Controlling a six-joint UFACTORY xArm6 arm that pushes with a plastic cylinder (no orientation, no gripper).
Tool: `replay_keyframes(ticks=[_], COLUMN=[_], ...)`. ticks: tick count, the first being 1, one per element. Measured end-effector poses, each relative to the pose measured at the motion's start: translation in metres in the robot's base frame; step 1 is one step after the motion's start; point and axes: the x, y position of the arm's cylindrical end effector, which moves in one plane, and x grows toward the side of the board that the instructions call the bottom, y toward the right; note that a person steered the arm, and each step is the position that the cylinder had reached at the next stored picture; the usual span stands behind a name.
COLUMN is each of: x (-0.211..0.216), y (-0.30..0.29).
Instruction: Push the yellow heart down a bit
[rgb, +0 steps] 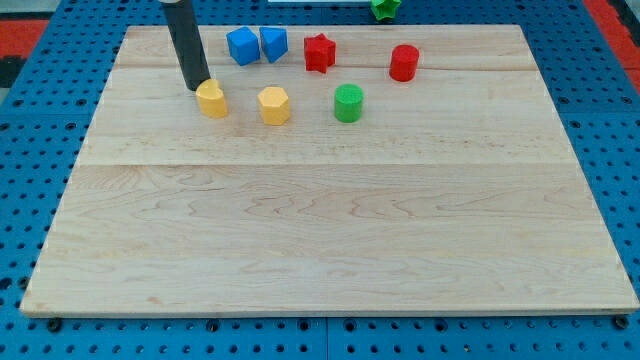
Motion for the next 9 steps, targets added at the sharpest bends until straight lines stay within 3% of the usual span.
replay_keyframes(ticks=[6,8,9], x=[0.002,0.058,0.037], y=[-0.025,-0.001,-0.045])
